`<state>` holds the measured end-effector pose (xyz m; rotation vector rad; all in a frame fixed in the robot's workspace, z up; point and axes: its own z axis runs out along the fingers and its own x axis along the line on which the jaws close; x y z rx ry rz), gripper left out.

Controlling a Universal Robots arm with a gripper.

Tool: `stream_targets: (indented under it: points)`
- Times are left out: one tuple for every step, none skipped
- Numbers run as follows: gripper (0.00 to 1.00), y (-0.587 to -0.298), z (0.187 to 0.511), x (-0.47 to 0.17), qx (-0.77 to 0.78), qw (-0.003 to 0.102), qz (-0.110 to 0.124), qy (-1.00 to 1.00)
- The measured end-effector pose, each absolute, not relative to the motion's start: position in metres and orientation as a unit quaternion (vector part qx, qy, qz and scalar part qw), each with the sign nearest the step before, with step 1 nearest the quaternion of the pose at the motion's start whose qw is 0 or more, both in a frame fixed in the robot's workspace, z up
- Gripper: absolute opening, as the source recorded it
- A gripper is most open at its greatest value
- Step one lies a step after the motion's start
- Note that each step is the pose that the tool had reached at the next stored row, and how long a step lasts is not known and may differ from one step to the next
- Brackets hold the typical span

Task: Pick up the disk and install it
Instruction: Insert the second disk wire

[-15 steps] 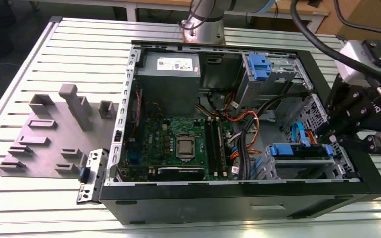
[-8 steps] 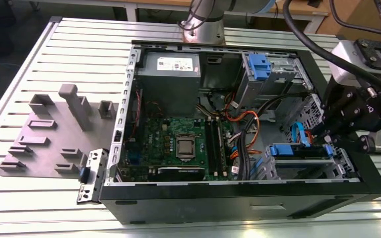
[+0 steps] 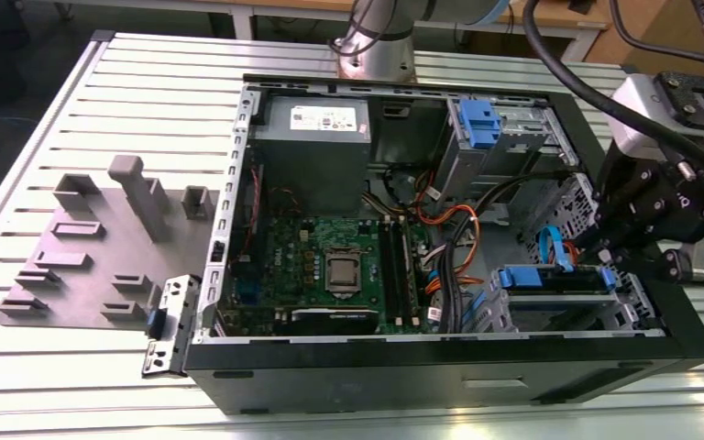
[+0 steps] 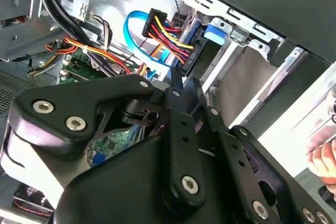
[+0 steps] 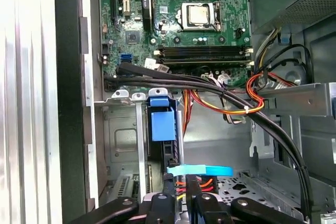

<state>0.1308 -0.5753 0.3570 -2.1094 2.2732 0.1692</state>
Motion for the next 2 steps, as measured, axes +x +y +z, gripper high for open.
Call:
stream_targets:
  points:
    - [0.24, -0.5753, 0.357, 0.1308, -0.679, 0.018, 0.055, 0.732]
    - [0.24, -0.5753, 0.3569, 0.1308, -0.679, 0.019, 0.055, 0.732]
